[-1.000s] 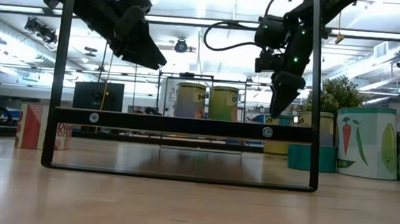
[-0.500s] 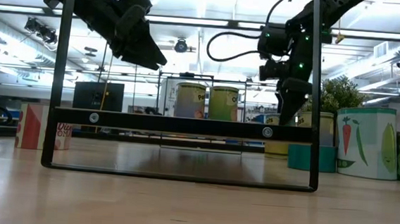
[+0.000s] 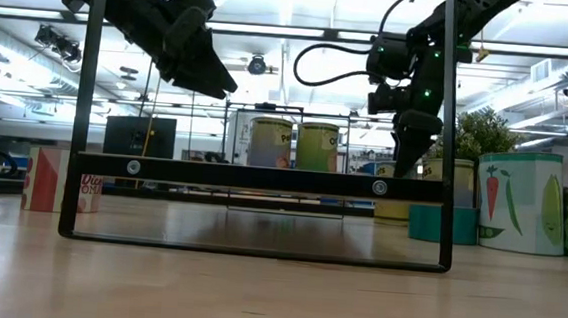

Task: Pick and place cans onto a shelf
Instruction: Put the canned carrots on the shelf

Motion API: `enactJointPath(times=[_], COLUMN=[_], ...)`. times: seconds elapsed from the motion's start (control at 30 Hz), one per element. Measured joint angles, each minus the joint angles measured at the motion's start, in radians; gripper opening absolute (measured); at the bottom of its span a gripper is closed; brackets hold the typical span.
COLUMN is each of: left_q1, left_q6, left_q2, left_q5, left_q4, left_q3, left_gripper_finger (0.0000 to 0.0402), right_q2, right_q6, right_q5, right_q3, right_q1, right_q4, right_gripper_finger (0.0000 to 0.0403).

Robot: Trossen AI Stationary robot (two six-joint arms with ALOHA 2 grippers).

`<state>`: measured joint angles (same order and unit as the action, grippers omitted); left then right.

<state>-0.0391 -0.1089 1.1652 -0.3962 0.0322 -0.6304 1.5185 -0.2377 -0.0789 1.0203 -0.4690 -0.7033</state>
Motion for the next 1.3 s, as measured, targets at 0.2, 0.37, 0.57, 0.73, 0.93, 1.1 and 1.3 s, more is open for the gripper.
enactJointPath(times=[0.2,0.37,0.57,0.73,0.93,1.1,1.3], left_q1=[-0.003,-0.003,-0.003,-0.003,-0.003,-0.003,-0.003], left_q6=[0.0,0.0,-0.008,-0.007,0.0,-0.001,-0.008], left_q2=[0.0,0.0,0.0,0.0,0.0,0.0,0.0], left_q5=[0.0,0.0,0.0,0.0,0.0,0.0,0.0], left_q4=[0.0,0.001,0.0,-0.002,-0.002,-0.003,-0.001], left_q3=[0.0,0.0,0.0,0.0,0.0,0.0,0.0], left_gripper_finger=[0.0345,0.0345,0.0345,0.0345,0.0345,0.0345,0.0345], right_q2=[0.001,0.001,0.001,0.002,0.001,0.001,0.0], right_q6=[0.004,0.006,0.026,0.063,0.108,0.165,0.21], right_q5=[0.012,0.015,0.032,0.043,0.067,0.065,0.022], right_q3=[0.0,0.0,0.035,0.11,0.157,0.171,0.208], right_q1=[0.01,0.014,0.017,0.041,0.125,0.2,0.317], right_q4=[0.004,0.004,-0.078,-0.157,-0.152,-0.167,-0.196], right_gripper_finger=[0.0332,0.0332,0.0332,0.0332,0.0332,0.0334,0.0334])
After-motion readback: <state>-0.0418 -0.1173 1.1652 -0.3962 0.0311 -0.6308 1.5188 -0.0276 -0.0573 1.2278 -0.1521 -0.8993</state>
